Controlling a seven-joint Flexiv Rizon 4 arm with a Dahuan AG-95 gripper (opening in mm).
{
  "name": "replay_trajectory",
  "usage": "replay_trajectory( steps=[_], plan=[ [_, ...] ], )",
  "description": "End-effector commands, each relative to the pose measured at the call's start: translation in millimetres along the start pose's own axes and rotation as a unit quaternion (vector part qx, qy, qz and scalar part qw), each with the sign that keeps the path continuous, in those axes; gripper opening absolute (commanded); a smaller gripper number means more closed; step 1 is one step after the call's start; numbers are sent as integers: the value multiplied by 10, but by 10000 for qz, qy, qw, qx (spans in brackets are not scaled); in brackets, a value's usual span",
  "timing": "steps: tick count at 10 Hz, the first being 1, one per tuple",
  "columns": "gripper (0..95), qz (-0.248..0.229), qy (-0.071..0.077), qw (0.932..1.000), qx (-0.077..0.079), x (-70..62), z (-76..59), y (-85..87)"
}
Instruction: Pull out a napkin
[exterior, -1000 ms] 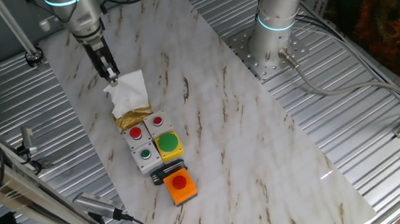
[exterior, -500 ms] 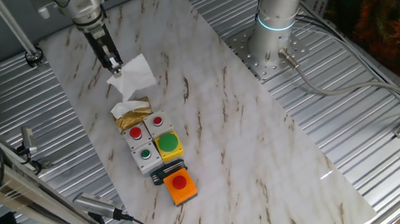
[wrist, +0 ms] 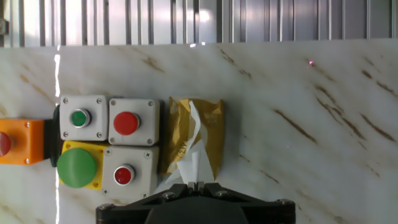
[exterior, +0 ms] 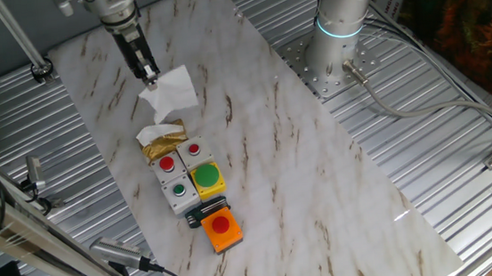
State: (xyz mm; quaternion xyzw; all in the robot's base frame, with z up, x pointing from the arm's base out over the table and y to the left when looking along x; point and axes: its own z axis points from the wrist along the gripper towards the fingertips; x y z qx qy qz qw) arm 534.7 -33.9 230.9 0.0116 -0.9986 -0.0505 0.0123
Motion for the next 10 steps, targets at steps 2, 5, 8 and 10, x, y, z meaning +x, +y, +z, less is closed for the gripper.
replay_trajectory(
  steps=[2,5,8,10],
  plan=[
    [0,-266,-1,9996,-1,64,14,-250],
    [0,-433,-43,9990,-34,105,74,-495],
    [0,-521,-85,9986,-15,41,192,-605],
    [0,-558,-104,9984,-55,-61,224,-629]
  ],
)
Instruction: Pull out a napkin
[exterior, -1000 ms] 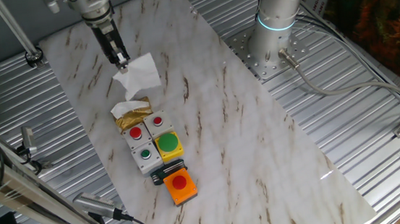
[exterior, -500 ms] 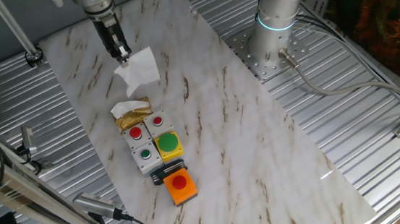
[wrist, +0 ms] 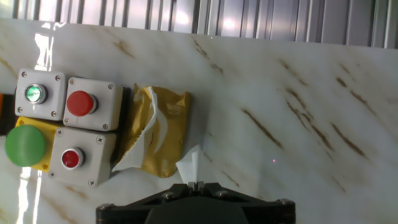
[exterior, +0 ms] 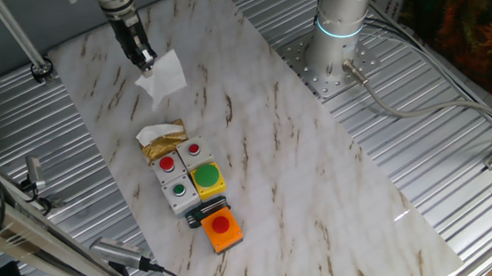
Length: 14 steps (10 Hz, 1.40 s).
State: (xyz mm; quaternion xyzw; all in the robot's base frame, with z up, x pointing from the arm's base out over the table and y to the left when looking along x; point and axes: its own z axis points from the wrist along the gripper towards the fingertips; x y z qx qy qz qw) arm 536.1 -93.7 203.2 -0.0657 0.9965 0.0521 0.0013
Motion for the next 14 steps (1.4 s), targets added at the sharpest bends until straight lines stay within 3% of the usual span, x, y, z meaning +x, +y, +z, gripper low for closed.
replay_trajectory(
  steps=[1,5,9,14],
  plan=[
    [0,-20,-1,10000,-57,-132,33,-22],
    [0,-165,-39,9998,-122,-309,118,-125],
    [0,-344,-54,9993,-121,-205,125,-347],
    [0,-380,-57,9992,-125,-166,82,-400]
  ],
)
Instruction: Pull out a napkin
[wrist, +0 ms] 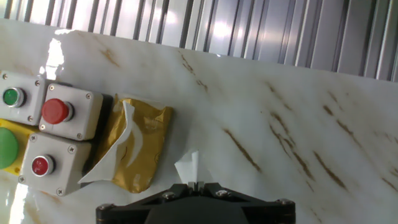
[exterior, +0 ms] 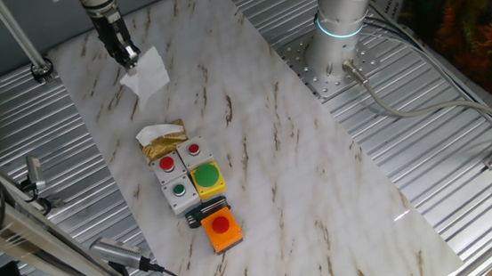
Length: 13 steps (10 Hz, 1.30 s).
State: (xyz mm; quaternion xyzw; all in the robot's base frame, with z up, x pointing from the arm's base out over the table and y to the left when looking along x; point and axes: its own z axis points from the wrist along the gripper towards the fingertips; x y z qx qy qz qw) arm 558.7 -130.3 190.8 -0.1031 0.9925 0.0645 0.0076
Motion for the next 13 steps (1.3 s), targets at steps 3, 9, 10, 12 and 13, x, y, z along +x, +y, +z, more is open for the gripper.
replay_trajectory(
  steps=[3,9,10,12,13],
  plan=[
    [0,98,-23,9999,16,2,2,8],
    [760,39,-44,10000,-60,-7,12,16],
    [950,33,-48,10000,-67,-12,20,21],
    [950,82,-58,9999,-97,-24,37,33],
    [950,140,-70,9998,-135,-33,53,44]
  ],
)
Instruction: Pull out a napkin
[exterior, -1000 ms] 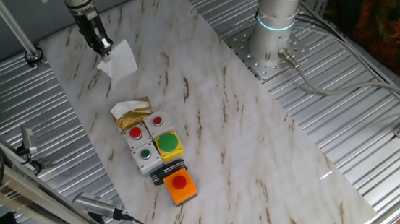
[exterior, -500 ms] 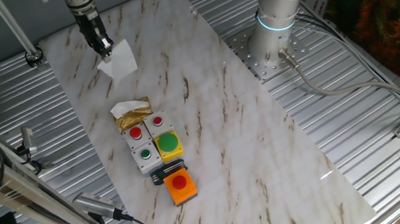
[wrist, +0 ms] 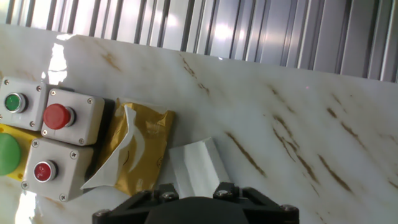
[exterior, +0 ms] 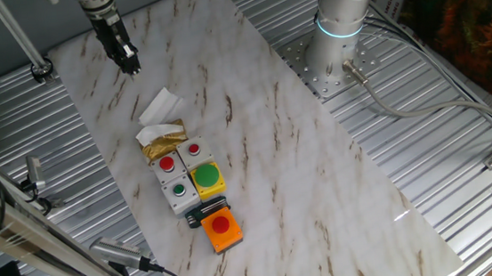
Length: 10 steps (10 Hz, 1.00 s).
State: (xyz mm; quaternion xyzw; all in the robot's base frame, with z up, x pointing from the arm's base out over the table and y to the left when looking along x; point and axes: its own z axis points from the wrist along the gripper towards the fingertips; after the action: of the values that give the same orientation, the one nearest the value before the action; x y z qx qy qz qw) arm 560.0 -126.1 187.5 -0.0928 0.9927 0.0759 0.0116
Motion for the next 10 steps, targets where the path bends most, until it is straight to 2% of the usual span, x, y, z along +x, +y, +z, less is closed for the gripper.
replay_trajectory(
  steps=[1,5,8,10],
  plan=[
    [950,83,-17,10000,-48,-22,42,28],
    [950,530,-9,9986,-58,1,101,60],
    [950,900,23,9959,95,16,98,84],
    [950,959,-6,9952,183,39,113,149]
  ],
)
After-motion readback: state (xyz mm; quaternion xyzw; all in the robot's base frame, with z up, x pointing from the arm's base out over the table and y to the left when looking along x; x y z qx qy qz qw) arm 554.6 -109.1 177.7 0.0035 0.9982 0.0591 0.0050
